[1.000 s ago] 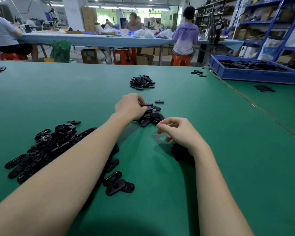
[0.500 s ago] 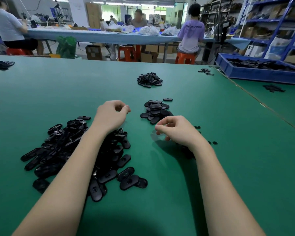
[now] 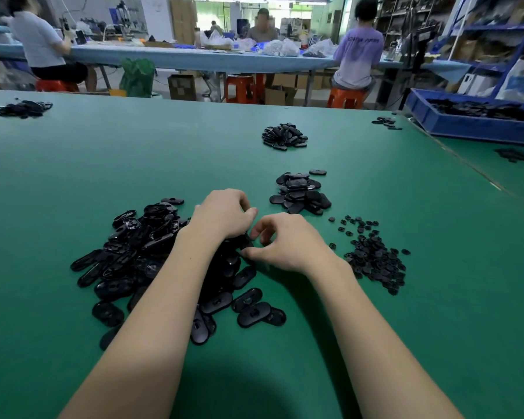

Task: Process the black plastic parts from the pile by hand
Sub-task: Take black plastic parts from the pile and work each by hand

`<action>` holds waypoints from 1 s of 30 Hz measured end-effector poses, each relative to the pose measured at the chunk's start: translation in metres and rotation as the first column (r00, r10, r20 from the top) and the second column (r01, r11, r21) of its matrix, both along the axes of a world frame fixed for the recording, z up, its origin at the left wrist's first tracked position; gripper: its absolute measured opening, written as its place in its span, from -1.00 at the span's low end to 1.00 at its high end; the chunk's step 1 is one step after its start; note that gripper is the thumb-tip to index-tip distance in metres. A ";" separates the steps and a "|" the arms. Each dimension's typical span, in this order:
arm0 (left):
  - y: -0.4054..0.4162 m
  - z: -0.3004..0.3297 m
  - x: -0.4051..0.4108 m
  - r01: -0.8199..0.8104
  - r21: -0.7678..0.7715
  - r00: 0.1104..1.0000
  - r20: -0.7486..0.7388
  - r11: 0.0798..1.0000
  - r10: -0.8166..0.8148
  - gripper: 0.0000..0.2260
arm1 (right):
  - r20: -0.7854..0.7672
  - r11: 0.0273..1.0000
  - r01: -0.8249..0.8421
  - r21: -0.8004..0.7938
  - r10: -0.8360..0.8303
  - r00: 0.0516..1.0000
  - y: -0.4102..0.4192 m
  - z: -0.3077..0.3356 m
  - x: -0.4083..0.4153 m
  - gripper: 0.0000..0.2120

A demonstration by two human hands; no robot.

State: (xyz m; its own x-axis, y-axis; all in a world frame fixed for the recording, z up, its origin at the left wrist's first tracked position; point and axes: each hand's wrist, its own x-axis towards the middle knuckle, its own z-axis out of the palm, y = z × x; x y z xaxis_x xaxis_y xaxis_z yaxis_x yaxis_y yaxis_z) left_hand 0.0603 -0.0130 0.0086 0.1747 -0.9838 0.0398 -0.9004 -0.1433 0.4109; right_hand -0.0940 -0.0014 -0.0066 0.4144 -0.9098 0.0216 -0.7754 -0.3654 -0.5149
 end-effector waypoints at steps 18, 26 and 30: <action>0.005 0.001 -0.018 0.082 -0.029 0.995 0.057 0.996 -0.080 -0.87 | 0.294 0.986 0.146 0.081 -0.164 0.942 -0.021 0.008 -0.058 -0.90; 0.010 0.004 -0.041 0.225 -0.124 0.847 -0.465 0.966 -0.257 -0.94 | 0.426 0.978 0.112 0.179 -0.179 0.887 -0.020 0.016 -0.070 -0.82; 0.009 0.000 -0.047 0.175 -0.092 0.729 -0.657 0.980 -0.192 -0.96 | 0.353 0.955 0.232 0.183 -0.284 0.891 -0.022 0.022 -0.082 -0.92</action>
State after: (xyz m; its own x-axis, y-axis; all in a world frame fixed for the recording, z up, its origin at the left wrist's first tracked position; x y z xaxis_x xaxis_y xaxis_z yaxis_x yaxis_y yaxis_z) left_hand 0.0131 -0.0035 0.0086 -0.0184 -0.9998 0.0055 -0.4095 0.0125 0.9122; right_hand -0.1758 -0.0237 0.0151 0.1499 -0.9887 -0.0004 -0.5755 -0.0870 -0.8131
